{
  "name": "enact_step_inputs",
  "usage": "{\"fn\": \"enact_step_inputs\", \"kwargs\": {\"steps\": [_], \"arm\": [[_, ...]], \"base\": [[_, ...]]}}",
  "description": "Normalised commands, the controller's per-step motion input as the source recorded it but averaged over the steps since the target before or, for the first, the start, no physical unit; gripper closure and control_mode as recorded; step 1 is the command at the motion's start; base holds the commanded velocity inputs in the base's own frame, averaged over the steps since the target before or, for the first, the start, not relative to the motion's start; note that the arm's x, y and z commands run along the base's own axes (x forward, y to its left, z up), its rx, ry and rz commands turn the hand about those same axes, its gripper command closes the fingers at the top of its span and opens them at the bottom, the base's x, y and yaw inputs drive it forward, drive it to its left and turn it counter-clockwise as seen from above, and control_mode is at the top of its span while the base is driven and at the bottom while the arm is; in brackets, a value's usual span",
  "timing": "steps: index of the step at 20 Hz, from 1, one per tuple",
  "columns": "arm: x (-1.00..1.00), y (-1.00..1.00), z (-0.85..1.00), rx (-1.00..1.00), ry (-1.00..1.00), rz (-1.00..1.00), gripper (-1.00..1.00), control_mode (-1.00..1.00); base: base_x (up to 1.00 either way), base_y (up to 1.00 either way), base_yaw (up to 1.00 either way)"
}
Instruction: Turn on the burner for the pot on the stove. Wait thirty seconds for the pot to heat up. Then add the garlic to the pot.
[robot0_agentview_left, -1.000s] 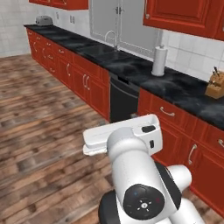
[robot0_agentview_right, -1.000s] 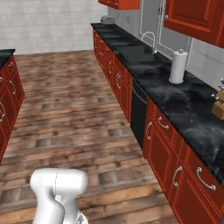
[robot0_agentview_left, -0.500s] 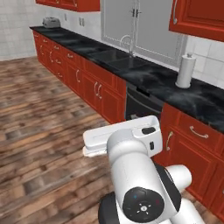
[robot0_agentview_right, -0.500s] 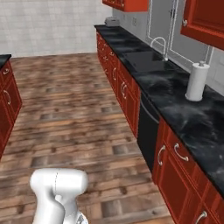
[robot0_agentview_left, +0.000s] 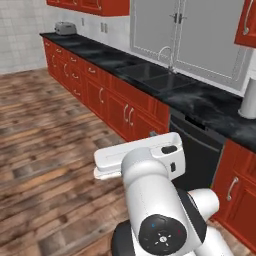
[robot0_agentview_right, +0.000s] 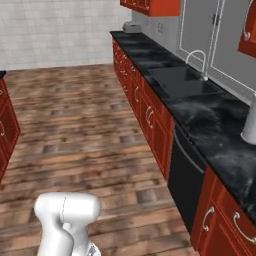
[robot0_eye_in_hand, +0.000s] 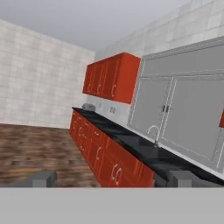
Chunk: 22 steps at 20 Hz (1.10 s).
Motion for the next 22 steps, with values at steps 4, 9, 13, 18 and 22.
{"fn": "enact_step_inputs", "kwargs": {"steps": [4,9,13,18,22], "arm": [[0.00,0.00,0.00,0.00,0.00,0.00,-1.00,1.00],[0.00,0.00,0.00,0.00,0.00,0.00,-1.00,1.00],[0.00,0.00,0.00,0.00,0.00,0.00,-1.00,1.00],[0.00,0.00,0.00,0.00,0.00,0.00,-1.00,1.00],[0.00,0.00,0.00,0.00,0.00,0.00,-1.00,1.00]], "base": [[1.00,0.40,0.00],[1.00,0.34,0.03],[1.00,0.10,0.15],[0.57,-0.25,0.53],[0.09,-0.31,0.67]]}}
